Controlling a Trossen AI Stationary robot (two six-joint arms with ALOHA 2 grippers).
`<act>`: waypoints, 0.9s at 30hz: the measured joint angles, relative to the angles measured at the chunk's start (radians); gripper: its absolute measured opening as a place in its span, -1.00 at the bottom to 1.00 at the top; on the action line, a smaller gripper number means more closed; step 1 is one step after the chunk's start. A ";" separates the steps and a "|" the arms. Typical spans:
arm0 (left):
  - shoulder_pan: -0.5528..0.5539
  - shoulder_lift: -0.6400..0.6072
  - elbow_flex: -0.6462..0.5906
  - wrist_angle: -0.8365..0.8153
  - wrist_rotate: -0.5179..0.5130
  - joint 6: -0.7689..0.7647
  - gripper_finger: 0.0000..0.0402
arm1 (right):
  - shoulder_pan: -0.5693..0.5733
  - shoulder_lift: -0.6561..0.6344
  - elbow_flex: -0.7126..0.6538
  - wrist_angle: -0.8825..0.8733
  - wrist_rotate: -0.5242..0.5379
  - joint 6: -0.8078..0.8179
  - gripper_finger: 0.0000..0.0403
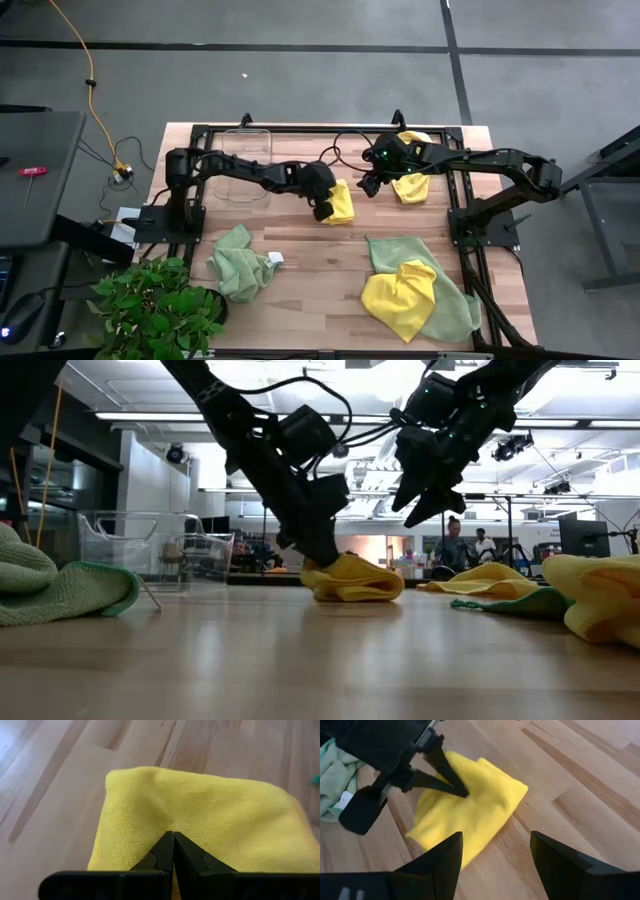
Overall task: Fold microfiber towels
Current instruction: Fold the top left yellow towel, then put the top left folded yellow towel into the transparent bin
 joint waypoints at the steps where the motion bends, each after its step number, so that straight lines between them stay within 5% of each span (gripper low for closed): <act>1: 0.004 0.000 0.000 -0.012 -0.001 0.014 -1.00 | 0.000 0.000 0.000 -0.001 0.000 0.004 0.11; 12: 0.006 0.058 0.006 -0.050 0.022 0.058 -1.00 | 0.000 0.000 0.000 -0.039 -0.001 0.100 0.11; 27: 0.030 -0.202 0.002 -0.223 0.023 0.122 -1.00 | 0.016 0.199 -0.001 0.060 -0.100 0.307 0.11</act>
